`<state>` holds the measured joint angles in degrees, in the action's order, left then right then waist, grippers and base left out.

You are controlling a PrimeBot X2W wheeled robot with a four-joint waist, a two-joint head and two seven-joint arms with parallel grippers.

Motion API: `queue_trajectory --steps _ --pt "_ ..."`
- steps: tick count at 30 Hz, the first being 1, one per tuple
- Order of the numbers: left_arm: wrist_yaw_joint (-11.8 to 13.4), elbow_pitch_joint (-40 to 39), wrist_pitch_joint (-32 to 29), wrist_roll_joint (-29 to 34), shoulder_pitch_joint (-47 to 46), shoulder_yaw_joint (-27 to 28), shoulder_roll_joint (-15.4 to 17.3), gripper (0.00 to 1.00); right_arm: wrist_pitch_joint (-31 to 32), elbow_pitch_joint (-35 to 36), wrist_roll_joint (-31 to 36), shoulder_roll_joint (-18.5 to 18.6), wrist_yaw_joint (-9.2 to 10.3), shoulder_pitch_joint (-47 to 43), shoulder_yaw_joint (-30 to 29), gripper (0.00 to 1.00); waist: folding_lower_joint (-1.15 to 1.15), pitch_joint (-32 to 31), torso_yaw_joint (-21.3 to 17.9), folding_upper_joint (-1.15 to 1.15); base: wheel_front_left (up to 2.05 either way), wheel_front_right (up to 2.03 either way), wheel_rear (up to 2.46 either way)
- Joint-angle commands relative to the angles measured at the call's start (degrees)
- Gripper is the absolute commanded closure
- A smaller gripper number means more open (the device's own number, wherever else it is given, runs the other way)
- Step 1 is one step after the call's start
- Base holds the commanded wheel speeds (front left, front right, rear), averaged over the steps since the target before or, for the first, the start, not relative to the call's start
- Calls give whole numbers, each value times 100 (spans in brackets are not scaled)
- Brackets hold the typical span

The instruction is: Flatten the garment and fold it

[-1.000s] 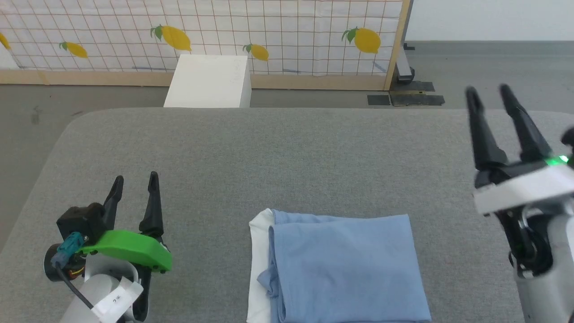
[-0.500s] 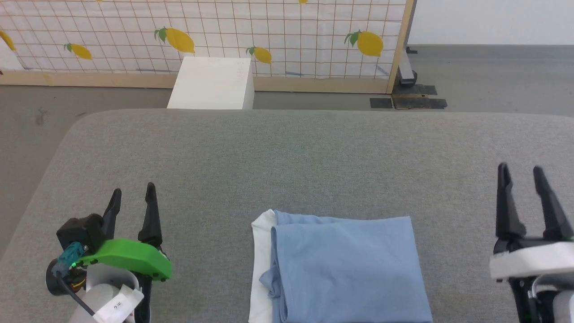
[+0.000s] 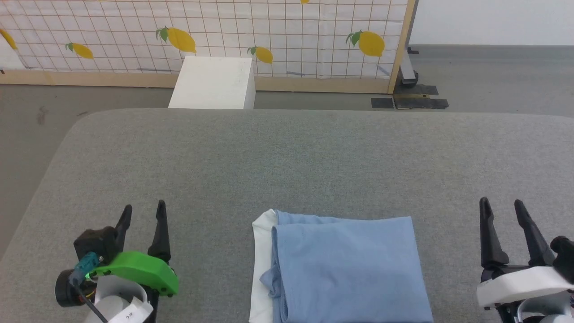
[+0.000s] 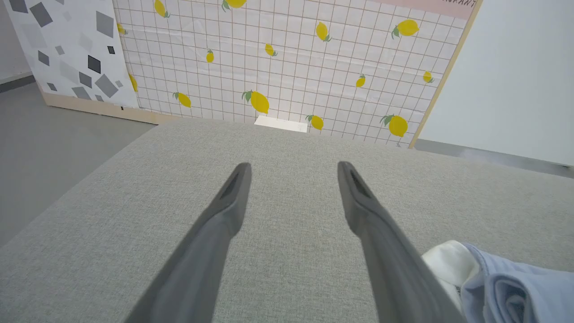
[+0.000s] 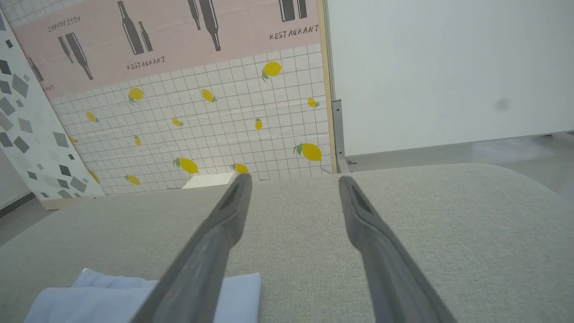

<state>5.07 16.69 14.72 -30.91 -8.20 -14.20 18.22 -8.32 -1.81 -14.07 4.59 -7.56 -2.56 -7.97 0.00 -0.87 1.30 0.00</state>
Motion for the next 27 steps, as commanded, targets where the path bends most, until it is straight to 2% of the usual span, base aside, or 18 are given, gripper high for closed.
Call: queue_trajectory --steps 1,27 --pt "-34 30 6 37 74 -32 23 0 12 -20 40 17 8 -66 31 0 0 -8 -5 0 0 0 0" --pt "54 -26 18 271 83 -191 151 0 471 -152 252 -54 8 -156 48 0 0 -58 46 0 0 0 0"
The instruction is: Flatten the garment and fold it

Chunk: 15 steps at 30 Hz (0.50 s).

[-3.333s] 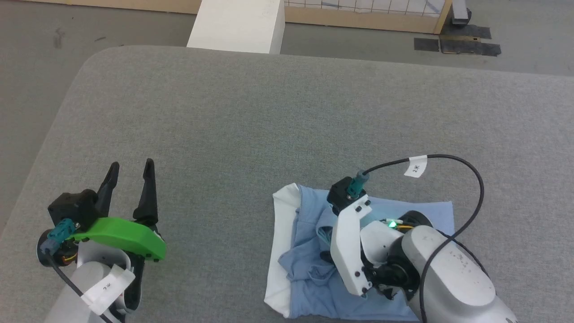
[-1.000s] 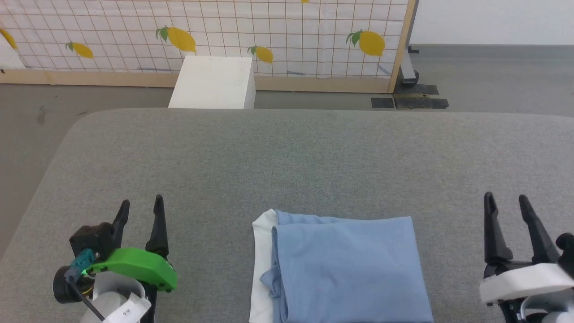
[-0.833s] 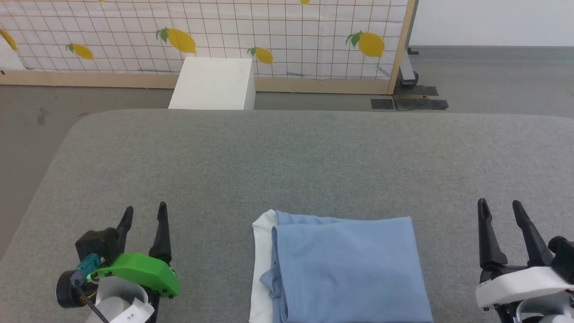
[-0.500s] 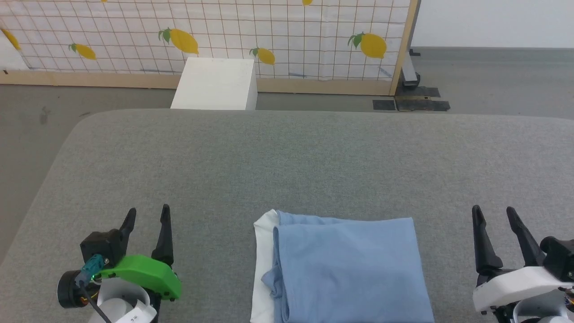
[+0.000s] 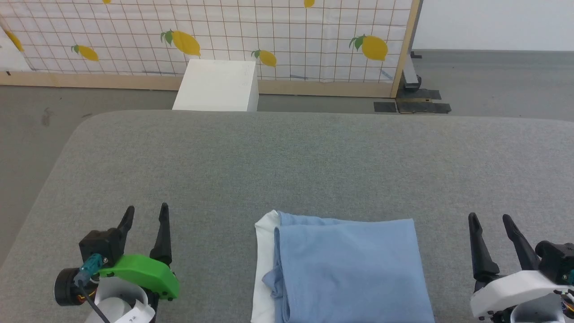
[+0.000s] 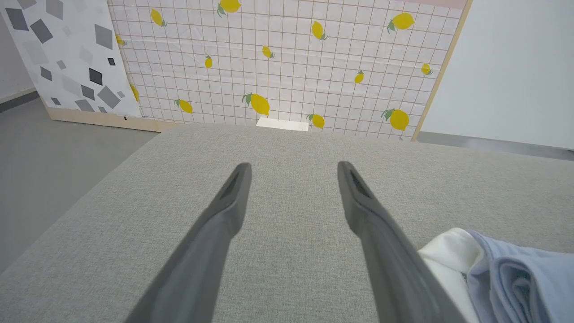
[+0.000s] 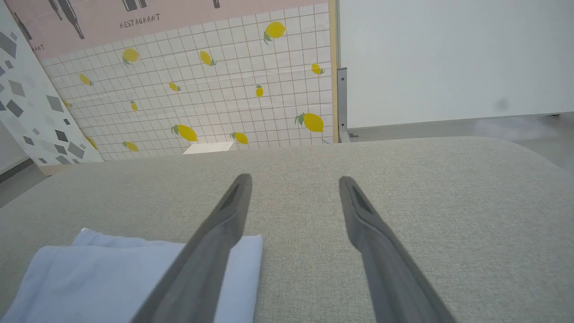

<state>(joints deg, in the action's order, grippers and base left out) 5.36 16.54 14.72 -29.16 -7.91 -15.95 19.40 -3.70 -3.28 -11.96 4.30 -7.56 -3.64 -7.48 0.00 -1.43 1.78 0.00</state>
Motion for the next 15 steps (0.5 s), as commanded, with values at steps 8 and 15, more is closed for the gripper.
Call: queue_trajectory --steps 8,15 --pt "36 -34 16 73 55 -46 44 0 38 12 66 -55 8 -37 -12 0 0 13 -8 0 0 0 0" --pt "41 -31 13 51 42 -64 63 0 69 16 78 -70 8 -34 -13 0 0 24 -4 0 0 0 0"
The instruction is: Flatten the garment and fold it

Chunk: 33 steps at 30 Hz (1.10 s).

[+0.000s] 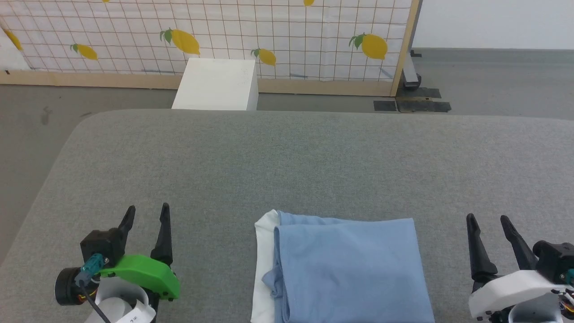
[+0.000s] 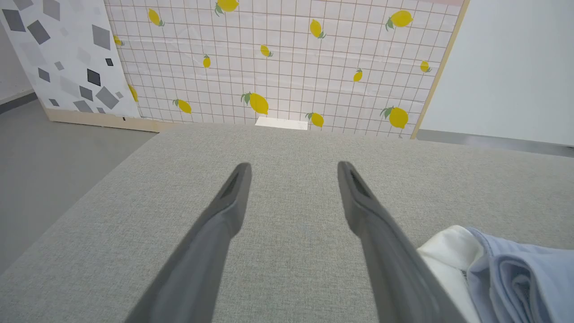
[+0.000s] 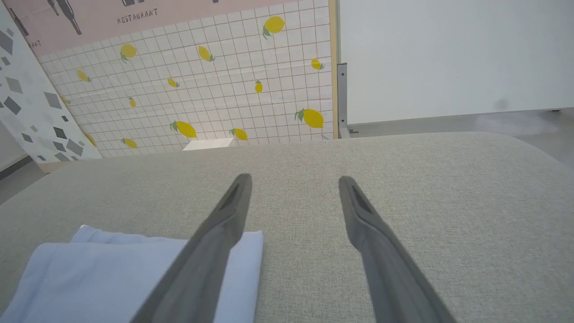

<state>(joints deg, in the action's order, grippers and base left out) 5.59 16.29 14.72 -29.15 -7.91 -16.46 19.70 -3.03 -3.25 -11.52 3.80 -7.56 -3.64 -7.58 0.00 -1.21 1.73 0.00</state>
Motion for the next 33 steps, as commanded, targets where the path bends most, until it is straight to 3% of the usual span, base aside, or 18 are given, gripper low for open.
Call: queue_trajectory --steps 1,13,17,22,29,33 --pt "19 -5 13 46 41 -16 34 0 3 13 34 -22 8 -33 -4 0 0 3 1 0 0 0 0" --pt "49 -21 5 -9 7 -22 54 0 72 -20 18 -36 8 31 -21 0 0 55 -11 0 0 0 0" --pt "58 -42 7 -29 7 -14 54 0 502 -16 -131 -22 8 170 -158 0 0 75 -28 0 0 0 0" --pt "71 -121 8 -52 -14 0 61 0 1921 100 -589 299 8 567 -98 0 0 171 -26 0 0 0 0" --pt "63 -243 7 -67 -115 10 74 0 4538 384 -1434 1247 8 1003 924 0 0 486 85 0 0 0 0" --pt "67 -330 12 -46 -231 23 47 0 5301 438 -1880 1683 8 1185 1430 0 0 731 196 0 0 0 0"
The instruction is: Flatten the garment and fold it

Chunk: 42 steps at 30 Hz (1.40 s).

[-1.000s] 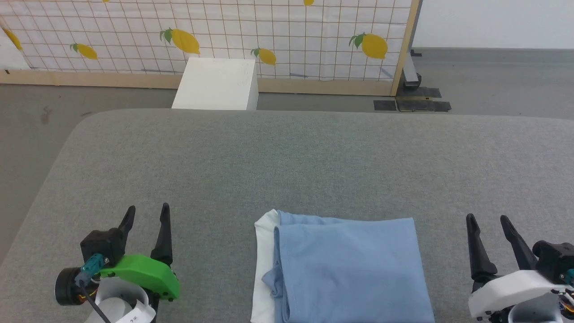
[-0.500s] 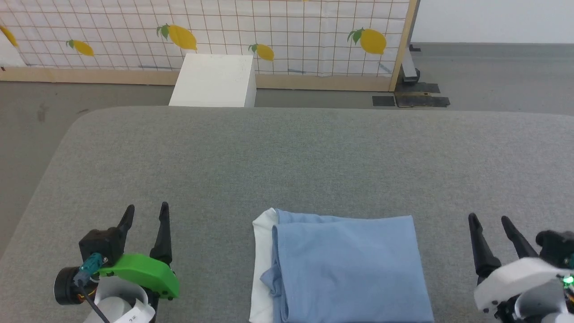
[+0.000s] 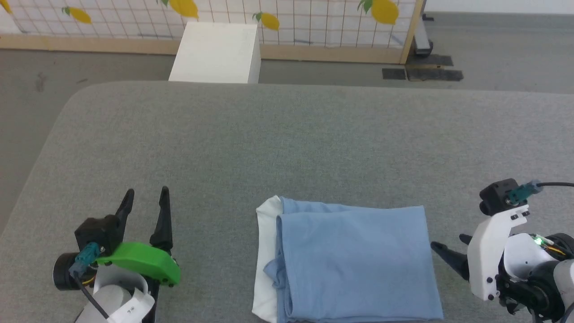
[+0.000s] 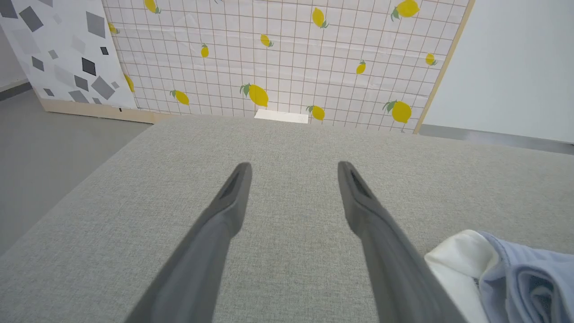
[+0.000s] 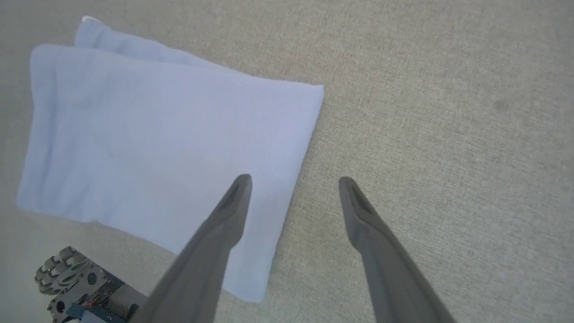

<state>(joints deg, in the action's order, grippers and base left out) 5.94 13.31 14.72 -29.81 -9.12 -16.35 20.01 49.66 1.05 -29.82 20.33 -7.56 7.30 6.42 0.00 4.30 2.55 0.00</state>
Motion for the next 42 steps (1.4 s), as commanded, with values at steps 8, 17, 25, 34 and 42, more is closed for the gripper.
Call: queue_trajectory --steps 8,17,25,34,42 --pt "-1 -66 20 64 -290 21 -43 0 99 -488 -326 348 8 272 703 0 0 473 335 0 0 0 0" --pt "-36 -22 25 90 -350 53 -75 0 -316 -1156 -533 286 8 456 1441 0 0 567 424 0 0 0 0" --pt "-91 37 26 109 -363 33 -99 0 -382 -1549 -826 373 8 675 1935 100 0 504 406 0 0 0 0" --pt "-101 69 27 84 -284 65 -120 0 -553 -1561 -788 461 8 800 1853 100 0 328 357 0 0 0 0" --pt "-111 -21 28 60 -113 145 -225 0 -463 -1169 -783 746 8 902 1763 100 0 109 177 0 0 0 0"
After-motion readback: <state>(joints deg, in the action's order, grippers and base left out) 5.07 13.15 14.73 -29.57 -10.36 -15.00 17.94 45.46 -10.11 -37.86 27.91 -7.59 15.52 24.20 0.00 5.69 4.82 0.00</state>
